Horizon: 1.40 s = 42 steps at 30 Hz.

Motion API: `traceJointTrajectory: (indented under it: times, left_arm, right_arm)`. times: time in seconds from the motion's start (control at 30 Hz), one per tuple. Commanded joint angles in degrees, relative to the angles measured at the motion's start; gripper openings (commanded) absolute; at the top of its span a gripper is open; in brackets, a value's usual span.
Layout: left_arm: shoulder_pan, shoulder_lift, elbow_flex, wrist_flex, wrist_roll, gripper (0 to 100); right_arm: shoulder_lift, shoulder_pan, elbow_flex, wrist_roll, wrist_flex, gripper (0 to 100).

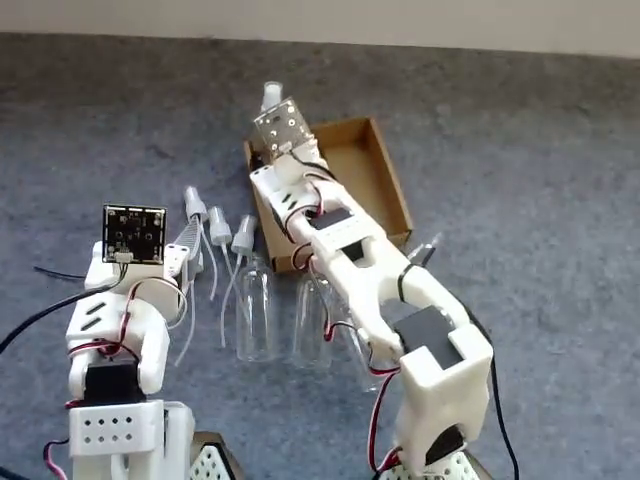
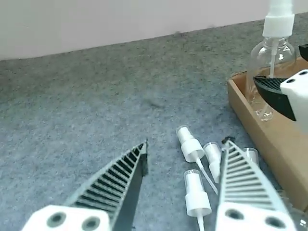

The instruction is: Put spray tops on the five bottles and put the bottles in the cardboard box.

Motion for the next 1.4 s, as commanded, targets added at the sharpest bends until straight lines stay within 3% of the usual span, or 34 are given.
traceJointTrajectory:
  times: [0.0,0.47,0.7,0.87,1.07,1.37]
  left_arm:
    - [-0.75,-0.92,-0.22,-1.32,0.35,22]
    - [-0.75,-0.92,-0.22,-1.32,0.35,22]
    - [-0.66,-0.92,-0.22,-1.32,0.44,22]
    - [-0.66,-0.92,-0.22,-1.32,0.53,22]
    - [-0.57,-0.92,-0.22,-1.32,0.53,22]
    - [1.19,-0.92,-0.22,-1.32,0.53,22]
  right_arm:
    - [-1.63,-0.48,-3.47,0.53,0.31,24.7]
    - [-20.62,-0.57,-15.87,0.62,31.69,24.6]
    - [-37.67,1.8,-5.23,0.62,53.85,24.6]
    - [-49.8,11.12,7.34,0.0,58.77,24.6]
    - [-47.87,23.52,15.69,-19.87,61.41,24.7]
    - [-34.68,20.09,15.96,-28.4,61.76,24.9]
